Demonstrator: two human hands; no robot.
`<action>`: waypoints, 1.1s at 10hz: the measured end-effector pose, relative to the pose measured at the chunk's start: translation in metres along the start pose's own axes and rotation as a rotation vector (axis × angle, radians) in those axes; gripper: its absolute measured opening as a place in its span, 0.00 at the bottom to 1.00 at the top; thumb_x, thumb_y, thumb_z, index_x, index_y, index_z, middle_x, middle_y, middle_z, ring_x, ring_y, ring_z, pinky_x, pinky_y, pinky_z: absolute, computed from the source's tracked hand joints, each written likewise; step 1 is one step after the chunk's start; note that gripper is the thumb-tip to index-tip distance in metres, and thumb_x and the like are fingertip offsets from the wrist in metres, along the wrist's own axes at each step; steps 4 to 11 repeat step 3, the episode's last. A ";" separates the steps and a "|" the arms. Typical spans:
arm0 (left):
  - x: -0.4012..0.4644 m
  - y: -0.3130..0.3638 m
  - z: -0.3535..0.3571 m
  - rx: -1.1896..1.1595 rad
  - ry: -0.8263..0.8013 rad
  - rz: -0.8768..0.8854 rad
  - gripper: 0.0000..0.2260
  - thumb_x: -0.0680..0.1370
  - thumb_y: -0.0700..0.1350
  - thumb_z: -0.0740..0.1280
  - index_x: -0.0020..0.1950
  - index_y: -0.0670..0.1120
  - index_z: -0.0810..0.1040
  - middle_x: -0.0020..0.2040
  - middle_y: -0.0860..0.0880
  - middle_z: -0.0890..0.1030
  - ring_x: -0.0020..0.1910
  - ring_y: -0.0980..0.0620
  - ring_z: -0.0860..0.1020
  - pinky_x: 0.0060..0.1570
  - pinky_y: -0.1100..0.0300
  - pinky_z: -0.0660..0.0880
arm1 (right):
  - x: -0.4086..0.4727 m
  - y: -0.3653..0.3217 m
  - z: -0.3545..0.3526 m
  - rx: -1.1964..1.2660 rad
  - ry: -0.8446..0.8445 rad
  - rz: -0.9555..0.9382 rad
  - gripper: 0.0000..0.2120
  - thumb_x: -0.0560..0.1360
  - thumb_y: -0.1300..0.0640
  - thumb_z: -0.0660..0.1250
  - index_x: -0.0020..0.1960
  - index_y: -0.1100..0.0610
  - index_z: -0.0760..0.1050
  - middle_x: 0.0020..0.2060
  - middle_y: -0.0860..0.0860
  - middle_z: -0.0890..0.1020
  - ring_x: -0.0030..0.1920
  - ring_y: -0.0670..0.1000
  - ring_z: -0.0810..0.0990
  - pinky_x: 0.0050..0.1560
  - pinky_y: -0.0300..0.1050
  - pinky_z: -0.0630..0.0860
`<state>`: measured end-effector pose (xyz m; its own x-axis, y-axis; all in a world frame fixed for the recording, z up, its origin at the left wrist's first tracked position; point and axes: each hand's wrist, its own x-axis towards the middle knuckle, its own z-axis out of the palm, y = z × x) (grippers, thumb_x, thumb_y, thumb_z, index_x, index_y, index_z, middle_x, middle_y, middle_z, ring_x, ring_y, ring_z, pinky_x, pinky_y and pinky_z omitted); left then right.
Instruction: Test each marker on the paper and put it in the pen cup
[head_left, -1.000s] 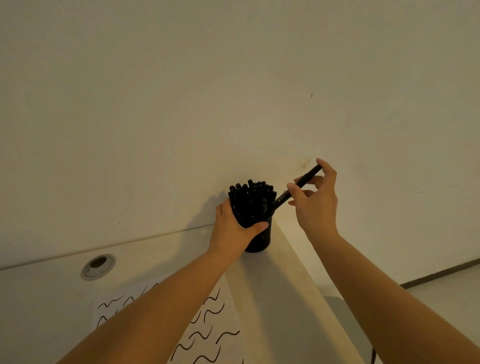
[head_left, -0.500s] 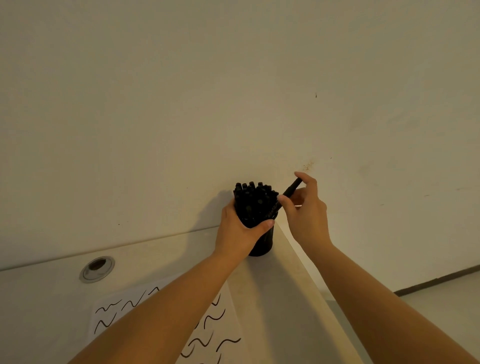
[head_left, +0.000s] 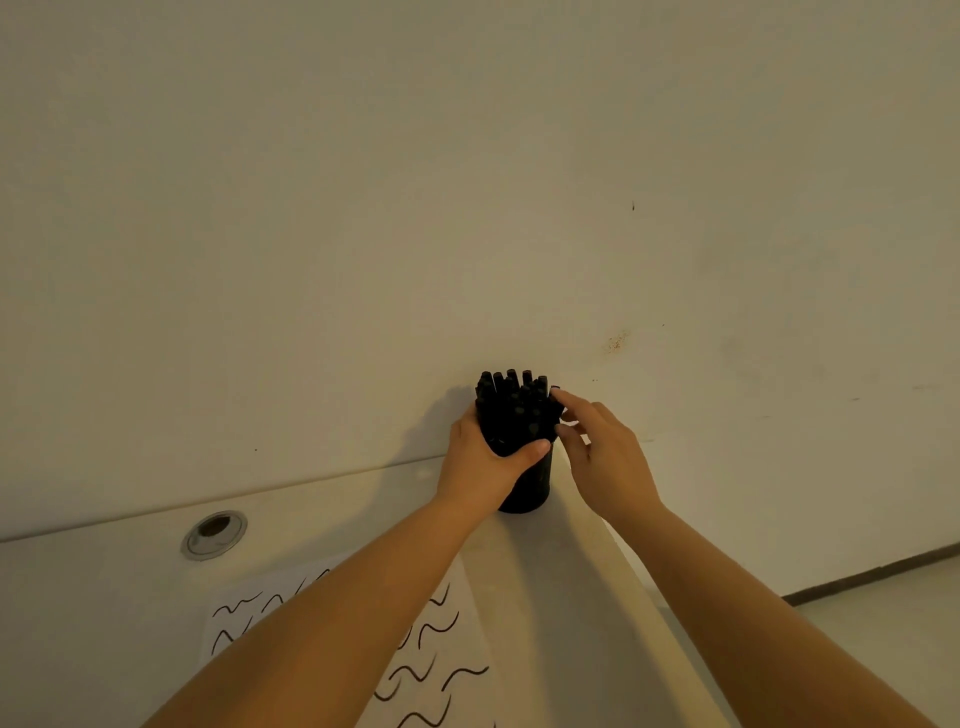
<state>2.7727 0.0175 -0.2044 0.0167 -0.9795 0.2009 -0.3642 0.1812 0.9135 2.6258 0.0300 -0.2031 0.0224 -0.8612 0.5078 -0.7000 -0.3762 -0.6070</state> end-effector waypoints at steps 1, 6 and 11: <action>-0.012 0.008 -0.003 0.003 0.009 -0.104 0.37 0.66 0.55 0.74 0.71 0.50 0.61 0.67 0.49 0.69 0.65 0.51 0.70 0.62 0.54 0.70 | -0.007 -0.014 -0.001 -0.023 0.043 0.055 0.19 0.78 0.56 0.59 0.69 0.50 0.65 0.58 0.50 0.73 0.56 0.51 0.73 0.49 0.41 0.69; -0.096 0.026 -0.018 -0.163 0.137 -0.145 0.25 0.74 0.47 0.67 0.68 0.51 0.61 0.66 0.52 0.68 0.61 0.57 0.70 0.56 0.62 0.69 | -0.060 -0.059 -0.005 0.298 0.174 0.209 0.13 0.76 0.57 0.62 0.58 0.46 0.68 0.54 0.45 0.73 0.52 0.43 0.74 0.43 0.32 0.70; -0.096 0.026 -0.018 -0.163 0.137 -0.145 0.25 0.74 0.47 0.67 0.68 0.51 0.61 0.66 0.52 0.68 0.61 0.57 0.70 0.56 0.62 0.69 | -0.060 -0.059 -0.005 0.298 0.174 0.209 0.13 0.76 0.57 0.62 0.58 0.46 0.68 0.54 0.45 0.73 0.52 0.43 0.74 0.43 0.32 0.70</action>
